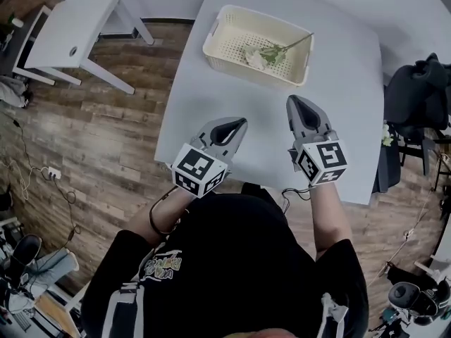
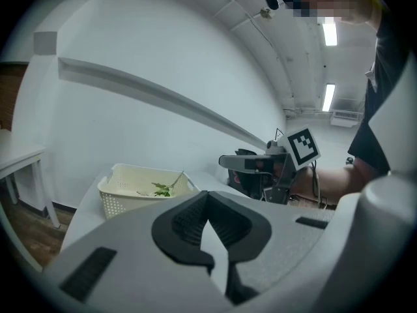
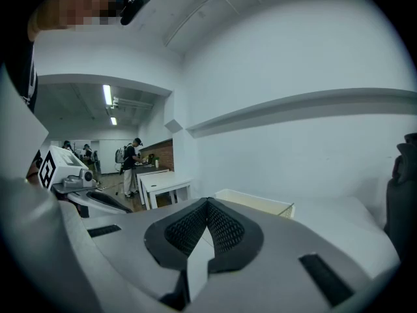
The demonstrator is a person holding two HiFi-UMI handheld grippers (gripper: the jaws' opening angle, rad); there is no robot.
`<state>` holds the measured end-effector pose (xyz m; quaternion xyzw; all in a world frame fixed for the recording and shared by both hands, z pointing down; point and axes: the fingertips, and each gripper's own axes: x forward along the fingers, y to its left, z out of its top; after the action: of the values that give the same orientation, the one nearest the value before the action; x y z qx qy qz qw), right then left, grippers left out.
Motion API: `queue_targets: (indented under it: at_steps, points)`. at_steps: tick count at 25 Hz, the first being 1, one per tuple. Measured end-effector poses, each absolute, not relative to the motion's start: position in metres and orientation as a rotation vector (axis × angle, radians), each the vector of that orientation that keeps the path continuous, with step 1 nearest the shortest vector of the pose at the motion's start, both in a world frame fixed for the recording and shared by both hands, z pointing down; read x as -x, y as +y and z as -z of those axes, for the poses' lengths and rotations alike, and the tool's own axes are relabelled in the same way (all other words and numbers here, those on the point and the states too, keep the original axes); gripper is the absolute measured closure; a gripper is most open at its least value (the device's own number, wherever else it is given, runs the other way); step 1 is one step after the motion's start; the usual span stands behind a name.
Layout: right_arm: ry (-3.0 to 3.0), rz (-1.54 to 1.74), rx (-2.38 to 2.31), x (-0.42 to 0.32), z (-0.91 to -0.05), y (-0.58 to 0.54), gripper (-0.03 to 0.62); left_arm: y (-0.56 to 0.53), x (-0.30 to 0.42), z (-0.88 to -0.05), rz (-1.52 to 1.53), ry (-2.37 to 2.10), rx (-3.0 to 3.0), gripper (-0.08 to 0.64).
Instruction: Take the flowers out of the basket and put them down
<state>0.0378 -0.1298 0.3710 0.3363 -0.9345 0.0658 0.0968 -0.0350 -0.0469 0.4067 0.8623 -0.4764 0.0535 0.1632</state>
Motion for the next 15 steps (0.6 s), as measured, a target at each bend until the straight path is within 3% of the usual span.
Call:
queue_targets:
  at_steps: [15]
  points:
    - [-2.655,0.059,-0.732,-0.058,-0.4,-0.235,0.571,-0.107,-0.011,-0.425,-0.194,-1.45,-2.389,0.554]
